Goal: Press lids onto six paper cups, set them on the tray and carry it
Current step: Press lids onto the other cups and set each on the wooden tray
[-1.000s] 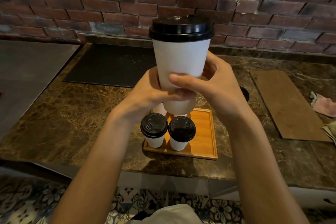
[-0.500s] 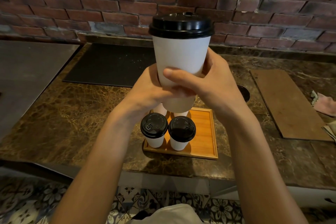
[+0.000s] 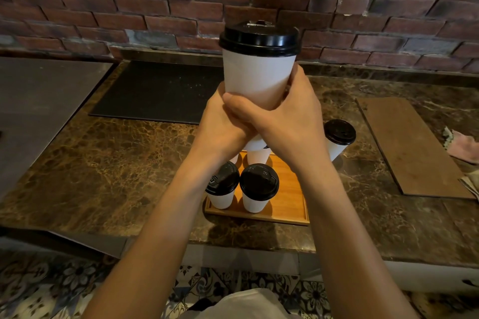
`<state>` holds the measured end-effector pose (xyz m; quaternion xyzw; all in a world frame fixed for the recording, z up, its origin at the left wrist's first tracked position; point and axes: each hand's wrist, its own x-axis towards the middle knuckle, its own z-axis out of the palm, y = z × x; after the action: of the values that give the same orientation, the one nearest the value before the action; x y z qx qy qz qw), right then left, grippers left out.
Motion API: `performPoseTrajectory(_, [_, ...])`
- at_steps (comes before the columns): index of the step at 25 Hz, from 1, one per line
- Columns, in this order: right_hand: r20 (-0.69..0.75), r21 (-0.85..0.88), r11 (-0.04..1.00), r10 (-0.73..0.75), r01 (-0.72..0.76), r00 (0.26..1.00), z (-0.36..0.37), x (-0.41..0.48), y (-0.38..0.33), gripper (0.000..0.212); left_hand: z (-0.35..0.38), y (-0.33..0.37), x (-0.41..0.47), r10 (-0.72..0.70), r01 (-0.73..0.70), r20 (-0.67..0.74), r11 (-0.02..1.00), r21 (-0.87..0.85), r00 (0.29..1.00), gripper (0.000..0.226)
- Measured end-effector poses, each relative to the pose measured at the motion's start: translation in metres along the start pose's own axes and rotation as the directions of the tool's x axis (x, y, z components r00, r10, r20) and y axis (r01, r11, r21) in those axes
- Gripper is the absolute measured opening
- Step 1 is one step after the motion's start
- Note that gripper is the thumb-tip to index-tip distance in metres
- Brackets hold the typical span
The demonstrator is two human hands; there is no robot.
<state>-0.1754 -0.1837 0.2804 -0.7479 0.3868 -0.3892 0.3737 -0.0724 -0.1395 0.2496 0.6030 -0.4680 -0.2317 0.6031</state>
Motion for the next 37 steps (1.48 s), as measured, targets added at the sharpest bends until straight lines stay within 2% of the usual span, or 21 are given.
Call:
performPoseTrajectory(2, [-0.021, -0.009, 1.0, 0.003, -0.003, 1.0, 0.001, -0.002, 0.0, 0.088, 0.0, -0.001, -0.001, -0.013, 0.013, 0.009, 1.0, 0.013, 1.0, 0.046])
performPoseTrajectory(5, [-0.032, 0.009, 1.0, -0.008, 0.009, 0.999, -0.003, -0.001, -0.001, 0.085, 0.001, 0.0, 0.001, -0.008, 0.008, 0.009, 0.999, 0.036, 1.0, 0.037])
performPoseTrajectory(9, [-0.026, 0.014, 1.0, -0.028, 0.028, 0.999, -0.012, 0.005, -0.004, 0.083, -0.006, 0.004, 0.005, -0.012, 0.013, 0.071, 1.0, -0.023, 0.997, 0.049])
performPoseTrajectory(12, [-0.009, 0.071, 0.997, -0.04, 0.04, 0.999, -0.016, 0.008, -0.005, 0.08, -0.01, 0.006, 0.006, 0.017, -0.013, 0.12, 1.0, -0.027, 0.993, 0.048])
performPoseTrajectory(16, [0.075, 0.167, 0.983, -0.089, 0.076, 0.993, -0.023, 0.008, -0.005, 0.066, -0.017, 0.01, 0.005, 0.014, -0.003, 0.194, 0.998, -0.058, 0.981, 0.045])
performPoseTrajectory(19, [0.181, 0.229, 0.971, -0.107, 0.064, 0.978, -0.029, 0.011, -0.001, 0.06, -0.025, 0.01, 0.005, 0.004, 0.027, 0.313, 0.995, -0.094, 0.95, 0.058])
performPoseTrajectory(23, [0.286, 0.275, 0.961, -0.116, 0.035, 0.951, -0.032, 0.012, 0.007, 0.061, -0.028, 0.008, 0.003, 0.007, 0.043, 0.4, 0.992, -0.118, 0.917, 0.055])
performPoseTrajectory(29, [0.293, 0.239, 0.971, -0.073, 0.001, 0.953, -0.027, 0.012, 0.01, 0.067, -0.021, 0.004, 0.001, -0.005, 0.029, 0.285, 0.997, -0.077, 0.959, 0.053])
performPoseTrajectory(33, [0.231, 0.228, 0.973, -0.074, 0.02, 0.97, -0.025, 0.011, 0.004, 0.07, -0.018, 0.006, 0.002, 0.018, -0.013, 0.225, 1.0, -0.024, 0.974, 0.048])
performPoseTrajectory(37, [0.145, 0.176, 0.984, -0.064, 0.037, 0.987, -0.019, 0.011, -0.002, 0.076, -0.007, 0.007, 0.003, 0.032, -0.031, 0.099, 0.999, -0.006, 0.995, 0.05])
